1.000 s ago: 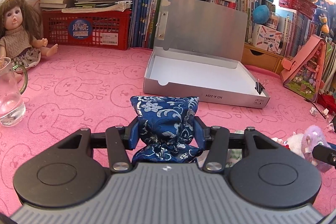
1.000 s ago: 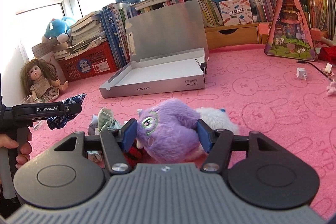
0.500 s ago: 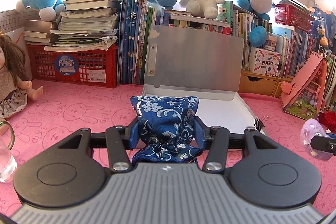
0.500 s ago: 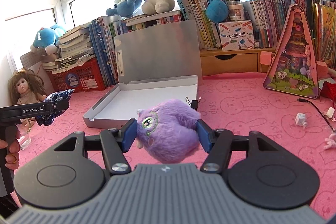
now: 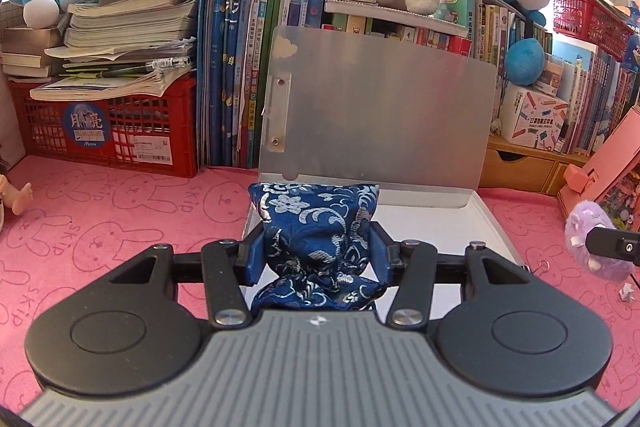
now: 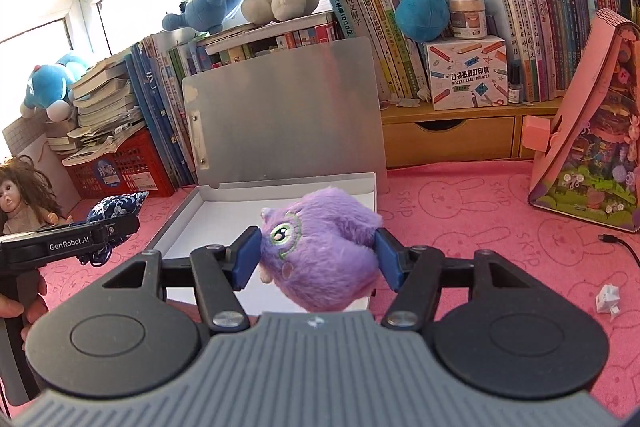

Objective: Organize objects
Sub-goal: 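Carry the pouch and purple plush with both grippers into the grey box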

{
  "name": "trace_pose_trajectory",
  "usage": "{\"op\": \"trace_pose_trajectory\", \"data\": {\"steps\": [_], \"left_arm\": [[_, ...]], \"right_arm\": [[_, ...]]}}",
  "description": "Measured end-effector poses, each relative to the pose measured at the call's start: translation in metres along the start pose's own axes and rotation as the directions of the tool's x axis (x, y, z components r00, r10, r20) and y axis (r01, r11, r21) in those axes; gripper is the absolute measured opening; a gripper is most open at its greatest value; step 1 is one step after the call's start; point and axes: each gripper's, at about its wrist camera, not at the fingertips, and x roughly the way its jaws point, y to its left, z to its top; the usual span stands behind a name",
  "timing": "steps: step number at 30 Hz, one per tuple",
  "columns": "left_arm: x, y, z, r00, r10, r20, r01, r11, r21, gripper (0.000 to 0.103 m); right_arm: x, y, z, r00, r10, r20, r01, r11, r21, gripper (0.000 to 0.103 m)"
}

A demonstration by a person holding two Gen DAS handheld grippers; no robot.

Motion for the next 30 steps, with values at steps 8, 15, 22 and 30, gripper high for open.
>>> {"op": "trace_pose_trajectory", "data": {"steps": [8,15,22,30], "left_arm": [[0.068,-0.003,0.006,0.997,0.000,-0.073,-0.002,1.000,-0.018,0.057],[0.106,-0.002,0.002,0.993,0.024,-0.114,-0.023,1.000,0.004,0.057],[0.131,-0.002,-0.010,0.985,0.037,-0.169,-0.032,0.999,0.037,0.057],[0.139,-0.001,-0.017,0.981,0.038,-0.189,-0.028,0.998,0.058,0.057]], "right_arm": [[0.065,-0.005,0.017,0.998,-0.012,-0.055,0.015,0.999,0.050,0.064],[0.118,0.000,0.022,0.994,-0.013,-0.107,0.020,0.997,0.070,0.064],[0.159,0.004,0.012,0.985,-0.028,-0.171,0.037,0.998,0.053,0.064],[0.179,0.010,-0.002,0.975,-0.039,-0.220,0.046,0.999,0.028,0.064]]}}
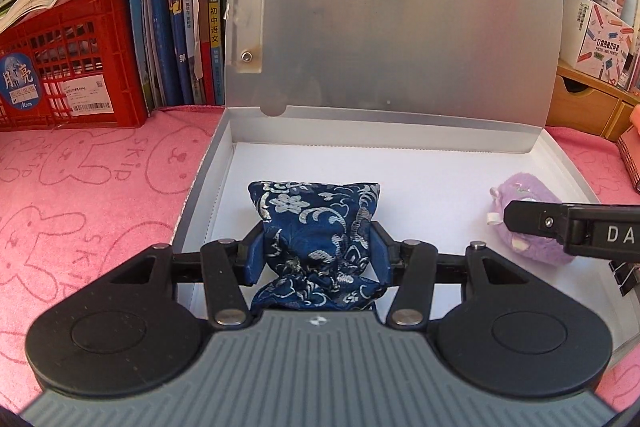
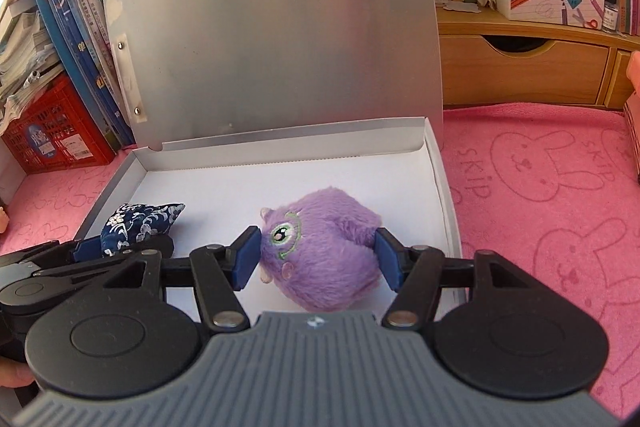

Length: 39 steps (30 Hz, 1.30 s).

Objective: Organize objects
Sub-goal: 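Carry the pouch and purple plush with both grippers into the grey box, then open both grippers to release the pouch and plush in the box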

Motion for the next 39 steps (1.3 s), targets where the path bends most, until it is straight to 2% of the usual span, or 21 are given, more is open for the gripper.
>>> {"op": "trace_pose_trajectory", "data": {"steps": [9,11,12,14,18,29,39], "left_arm": [[-0.001,-0.003,-0.001,1.000,0.013,-0.002,-0.013,1.000,0.026,0.057],[-0.003,-0.003,-0.001,1.000,0.014,-0.005,-0.014,1.000,0.025,0.063],[-0.005,-0.003,-0.001,1.000,0.016,-0.005,-0.016,1.000,0.024,0.065],[-0.011,-0.004,0.000,1.000,0.022,0.007,-0.023,0.999,0.025,0.077],[-0.027,-0.007,0.003,0.999,0.022,0.038,-0.024,0.999,0.042,0.084],[-0.101,-0.017,-0.004,0.993,-0.016,0.113,0.008,0.997,0.072,0.088],[-0.185,-0.022,-0.046,0.981,-0.085,0.174,0.068,0.993,0.099,0.090]], "right_arm": [[0.002,-0.002,-0.003,1.000,0.008,-0.005,-0.008,1.000,0.010,0.067],[0.001,-0.004,-0.003,1.000,0.014,-0.003,-0.014,1.000,0.019,0.070],[0.000,-0.004,-0.003,1.000,0.015,-0.002,-0.015,1.000,0.021,0.076],[-0.004,-0.004,-0.003,1.000,0.021,0.006,-0.021,1.000,0.020,0.077],[-0.017,-0.003,-0.001,0.999,0.030,0.027,-0.030,0.999,0.015,0.079],[-0.087,-0.005,-0.010,0.991,0.056,0.121,-0.053,0.998,-0.024,0.085],[-0.165,-0.006,-0.049,0.976,0.116,0.183,-0.098,0.989,-0.107,0.089]]}}
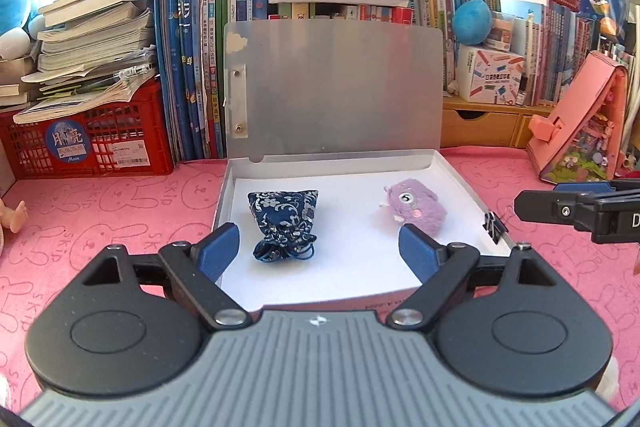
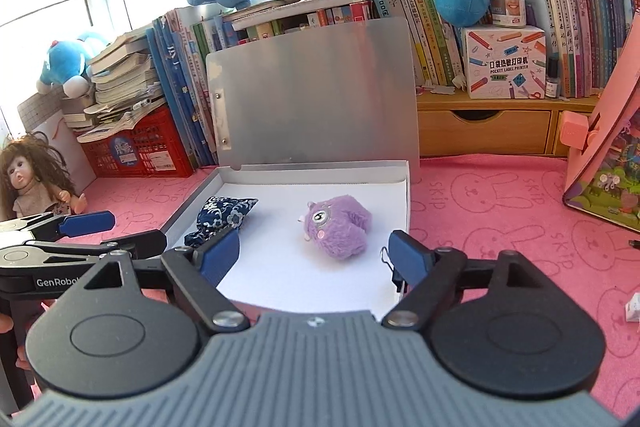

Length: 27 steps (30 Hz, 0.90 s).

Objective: Organize objects
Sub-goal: 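Open both grippers to release the pouch and plush in the box, then move both grippers back to the pile of remaining items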

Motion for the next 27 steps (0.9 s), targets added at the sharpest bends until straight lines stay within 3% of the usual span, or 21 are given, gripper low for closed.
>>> {"op": "trace_pose_trajectory", "data": {"steps": [11,19,27], "left_arm": [[-0.073,-0.006,-0.072,0.997,-0.058,0.043,0.057,0.998,0.023,0.090],[-0.107,-0.001,-0.125,0.998,-0.068,0.015,0.067,0.997,0.027,0.091],[-0.133,-0.003,-0.162,0.995,-0.098,-0.003,0.098,0.994,0.050,0.091]], "right_arm": [[-0.058,-0.005,-0.056,1.000,0.015,0.016,-0.015,0.999,-0.039,0.092],[-0.078,-0.017,-0.104,0.999,-0.031,-0.006,0.030,0.994,-0.104,0.093],[-0.095,-0.018,-0.132,1.000,-0.008,-0.013,0.006,0.989,-0.146,0.096]]}}
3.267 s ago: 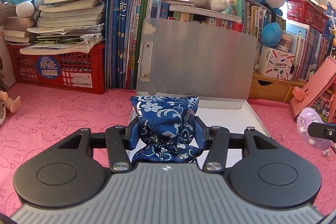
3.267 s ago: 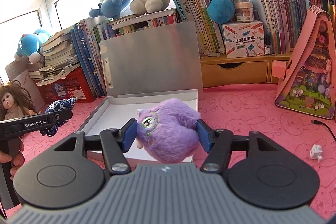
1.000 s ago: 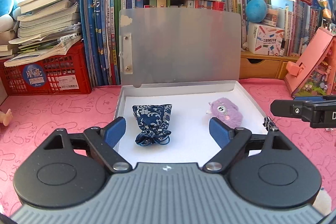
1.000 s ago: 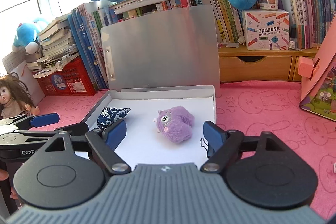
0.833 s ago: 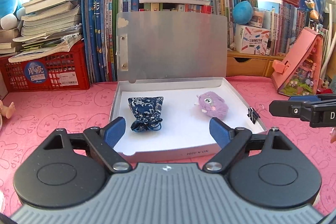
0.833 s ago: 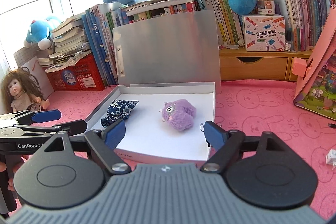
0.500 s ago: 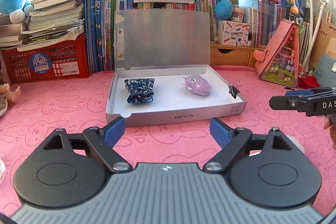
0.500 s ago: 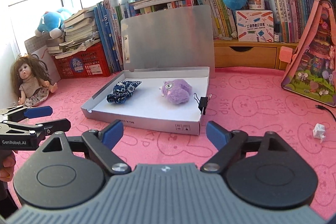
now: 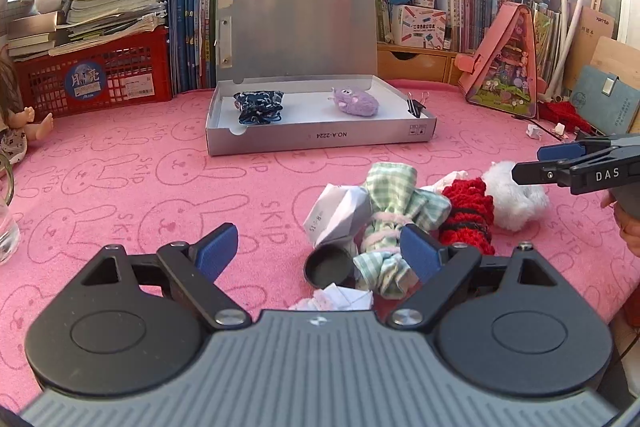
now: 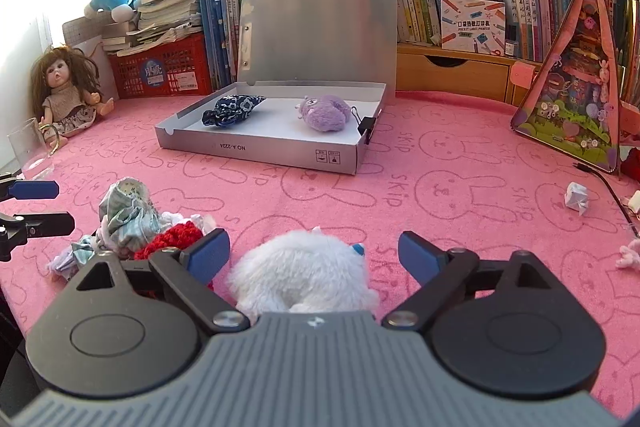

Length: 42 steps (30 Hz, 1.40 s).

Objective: Organize objects
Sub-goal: 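Move both grippers back to the pile of remaining items, then grasp the pink-white scrunchie with the left gripper while the right gripper grasps the white plush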

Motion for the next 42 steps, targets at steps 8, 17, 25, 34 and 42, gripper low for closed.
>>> {"op": "trace_pose_trajectory", "data": {"steps": [8,17,25,34,42], "left_arm": [[-0.003,-0.006,-0.021,0.999,-0.007,-0.036,0.007,1.000,-0.012,0.091],[0.003,-0.002,-0.030,0.998,0.007,-0.062,-0.011,0.997,-0.070,0.089],[0.006,-0.003,-0.034,0.998,0.008,-0.068,-0.014,0.995,-0.094,0.083],[0.008,-0.006,-0.036,0.997,0.043,-0.059,-0.048,0.996,-0.081,0.077],[0.010,-0.014,-0.038,0.995,0.080,-0.062,-0.082,0.996,-0.026,0.077]], "right_arm": [[0.005,0.013,-0.013,1.000,-0.005,-0.017,0.003,0.997,-0.074,0.098],[0.015,0.017,-0.021,0.999,-0.029,-0.032,0.026,0.996,-0.081,0.098],[0.022,0.020,-0.026,0.999,-0.037,-0.040,0.034,0.996,-0.080,0.098],[0.028,0.023,-0.030,0.997,-0.055,-0.051,0.051,0.995,-0.080,0.098],[0.028,0.023,-0.031,0.997,-0.062,-0.051,0.059,0.996,-0.069,0.096]]}}
